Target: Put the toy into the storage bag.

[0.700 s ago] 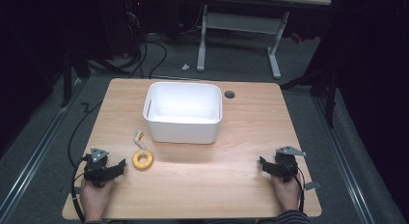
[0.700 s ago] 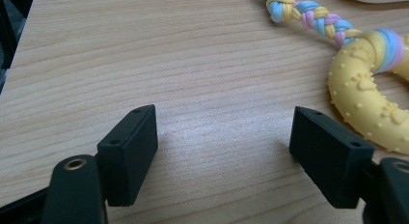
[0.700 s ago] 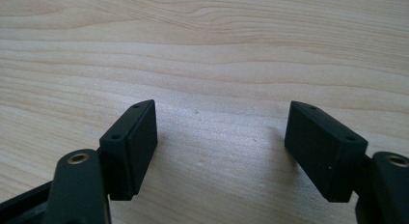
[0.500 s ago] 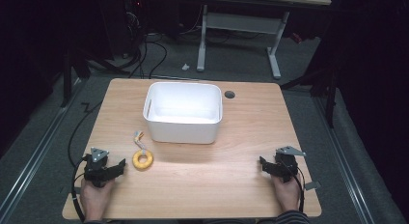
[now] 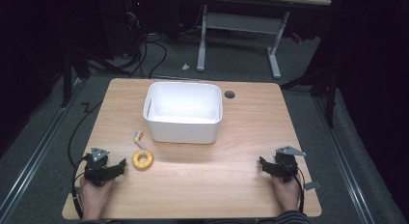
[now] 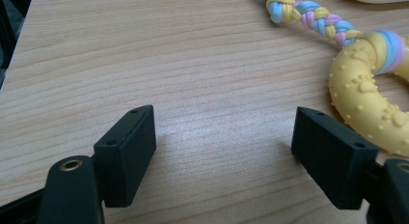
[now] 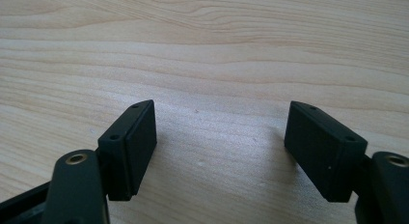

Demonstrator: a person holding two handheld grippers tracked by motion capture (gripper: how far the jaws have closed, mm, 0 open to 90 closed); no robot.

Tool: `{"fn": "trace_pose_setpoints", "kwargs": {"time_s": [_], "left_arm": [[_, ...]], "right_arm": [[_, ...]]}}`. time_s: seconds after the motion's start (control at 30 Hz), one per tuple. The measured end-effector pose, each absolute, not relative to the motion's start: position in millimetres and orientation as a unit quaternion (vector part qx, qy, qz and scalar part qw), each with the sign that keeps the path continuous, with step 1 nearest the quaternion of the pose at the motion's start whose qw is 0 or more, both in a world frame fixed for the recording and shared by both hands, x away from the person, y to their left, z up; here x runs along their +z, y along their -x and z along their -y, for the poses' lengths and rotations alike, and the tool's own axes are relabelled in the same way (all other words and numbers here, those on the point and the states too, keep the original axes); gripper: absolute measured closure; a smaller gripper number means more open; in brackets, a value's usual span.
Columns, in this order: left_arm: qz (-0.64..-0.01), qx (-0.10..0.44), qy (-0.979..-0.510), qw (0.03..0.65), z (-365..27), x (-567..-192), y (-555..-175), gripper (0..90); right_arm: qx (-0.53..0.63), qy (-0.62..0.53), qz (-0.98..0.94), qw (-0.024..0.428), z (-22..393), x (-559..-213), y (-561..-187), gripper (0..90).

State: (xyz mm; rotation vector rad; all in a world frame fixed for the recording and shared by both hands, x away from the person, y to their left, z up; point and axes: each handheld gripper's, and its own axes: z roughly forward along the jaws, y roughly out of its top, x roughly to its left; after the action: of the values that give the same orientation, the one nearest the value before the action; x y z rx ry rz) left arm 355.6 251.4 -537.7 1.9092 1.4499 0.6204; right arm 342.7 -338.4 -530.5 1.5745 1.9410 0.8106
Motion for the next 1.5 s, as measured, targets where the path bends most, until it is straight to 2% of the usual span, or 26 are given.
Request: {"fn": "trace_pose_setpoints", "kwargs": {"time_s": [0.9, 1.27, 1.5], "left_arm": [[-0.552, 0.221, -0.734, 0.328, -255.5, -535.2, -354.8, 23.7], [-0.545, 0.214, -0.740, 0.330, -258.5, -532.8, -349.6, 29.6], [-0.542, 0.207, -0.743, 0.335, -260.3, -528.4, -347.5, 28.2]], "right_arm": [[0.298, -0.580, -0.714, 0.254, 338.3, -530.4, -342.5, 27.2], [0.298, -0.580, -0.714, 0.255, 338.2, -530.4, -342.5, 27.2], [0.298, -0.580, -0.714, 0.255, 338.2, -530.4, -342.5, 27.2]]}}
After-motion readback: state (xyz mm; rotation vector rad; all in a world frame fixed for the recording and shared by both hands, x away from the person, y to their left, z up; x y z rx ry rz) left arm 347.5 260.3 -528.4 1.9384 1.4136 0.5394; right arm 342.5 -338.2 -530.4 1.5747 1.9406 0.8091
